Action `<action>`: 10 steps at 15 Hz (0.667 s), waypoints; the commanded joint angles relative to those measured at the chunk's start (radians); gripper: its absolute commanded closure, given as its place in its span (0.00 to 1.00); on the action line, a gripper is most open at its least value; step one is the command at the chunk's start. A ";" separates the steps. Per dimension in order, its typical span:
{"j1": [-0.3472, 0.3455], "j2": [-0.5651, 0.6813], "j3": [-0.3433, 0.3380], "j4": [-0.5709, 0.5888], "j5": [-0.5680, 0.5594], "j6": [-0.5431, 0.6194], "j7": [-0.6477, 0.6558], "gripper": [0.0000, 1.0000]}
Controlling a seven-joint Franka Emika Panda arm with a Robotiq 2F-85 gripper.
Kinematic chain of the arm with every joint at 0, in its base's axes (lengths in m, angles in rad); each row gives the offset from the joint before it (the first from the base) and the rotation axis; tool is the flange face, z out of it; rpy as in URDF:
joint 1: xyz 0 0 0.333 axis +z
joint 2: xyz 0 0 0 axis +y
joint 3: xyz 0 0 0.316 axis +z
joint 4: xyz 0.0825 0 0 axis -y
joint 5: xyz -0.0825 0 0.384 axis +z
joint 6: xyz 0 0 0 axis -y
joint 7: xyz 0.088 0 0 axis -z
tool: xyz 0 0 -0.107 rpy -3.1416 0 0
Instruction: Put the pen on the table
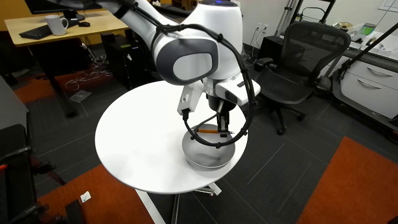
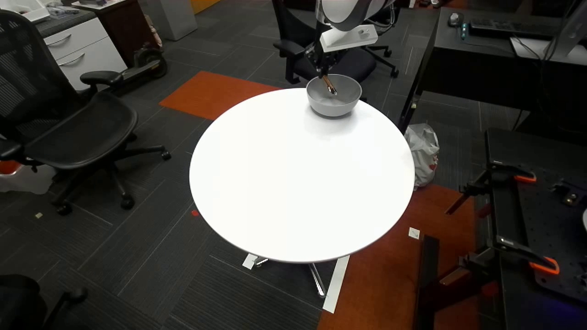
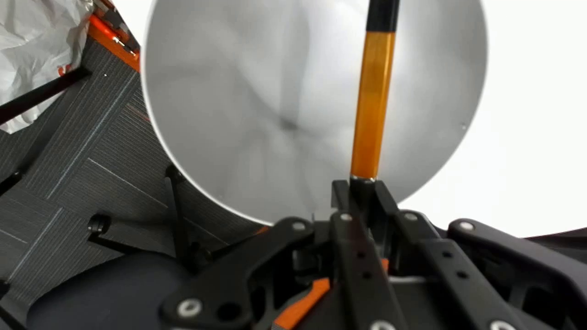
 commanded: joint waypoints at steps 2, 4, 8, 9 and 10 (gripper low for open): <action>0.079 -0.159 -0.030 -0.205 -0.015 0.103 0.073 0.97; 0.111 -0.199 -0.031 -0.276 -0.013 0.154 0.105 0.97; 0.186 -0.269 -0.033 -0.443 -0.005 0.270 0.182 0.97; 0.206 -0.284 -0.032 -0.489 -0.003 0.305 0.201 0.97; 0.220 -0.295 -0.030 -0.525 0.002 0.333 0.216 0.97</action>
